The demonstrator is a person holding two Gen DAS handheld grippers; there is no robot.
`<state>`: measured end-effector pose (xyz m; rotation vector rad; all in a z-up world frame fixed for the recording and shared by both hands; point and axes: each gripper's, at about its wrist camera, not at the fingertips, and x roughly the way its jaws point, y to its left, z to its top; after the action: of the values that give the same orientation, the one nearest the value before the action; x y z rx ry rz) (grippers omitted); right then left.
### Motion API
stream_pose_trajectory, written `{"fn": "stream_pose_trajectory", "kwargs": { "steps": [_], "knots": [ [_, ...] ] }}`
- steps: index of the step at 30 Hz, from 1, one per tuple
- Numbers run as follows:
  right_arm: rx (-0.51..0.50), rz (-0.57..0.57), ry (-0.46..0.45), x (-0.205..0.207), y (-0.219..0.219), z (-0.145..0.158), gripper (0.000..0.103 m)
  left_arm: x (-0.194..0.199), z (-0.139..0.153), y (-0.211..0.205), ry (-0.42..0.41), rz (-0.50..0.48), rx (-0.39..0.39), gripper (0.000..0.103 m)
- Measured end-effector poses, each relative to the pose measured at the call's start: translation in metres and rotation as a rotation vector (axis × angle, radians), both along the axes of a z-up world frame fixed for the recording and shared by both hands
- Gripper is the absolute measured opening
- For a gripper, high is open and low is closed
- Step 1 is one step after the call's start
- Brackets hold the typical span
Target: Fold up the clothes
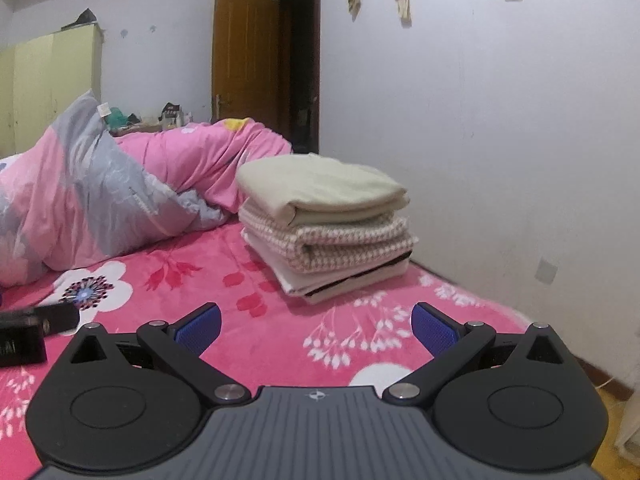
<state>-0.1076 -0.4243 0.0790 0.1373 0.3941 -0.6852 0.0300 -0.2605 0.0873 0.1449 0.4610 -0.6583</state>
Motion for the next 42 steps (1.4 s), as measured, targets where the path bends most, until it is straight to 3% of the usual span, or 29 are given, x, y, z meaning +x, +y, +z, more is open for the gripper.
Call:
{"fn": "stream_pose_trajectory", "kwargs": {
  "steps": [13, 24, 42],
  "knots": [
    [-0.013, -0.035, 0.036, 0.005, 0.009, -0.012, 0.103, 0.003, 0.002, 0.009, -0.001, 0.044, -0.048, 0.103],
    [-0.007, -0.033, 0.034, 0.003, 0.011, -0.008, 0.103, -0.003, 0.005, 0.002, -0.041, 0.004, -0.065, 0.103],
    [-0.035, -0.04, 0.072, 0.007, 0.019, -0.008, 0.103, 0.006, -0.007, 0.009, 0.024, 0.016, -0.063, 0.103]
  ]
}}
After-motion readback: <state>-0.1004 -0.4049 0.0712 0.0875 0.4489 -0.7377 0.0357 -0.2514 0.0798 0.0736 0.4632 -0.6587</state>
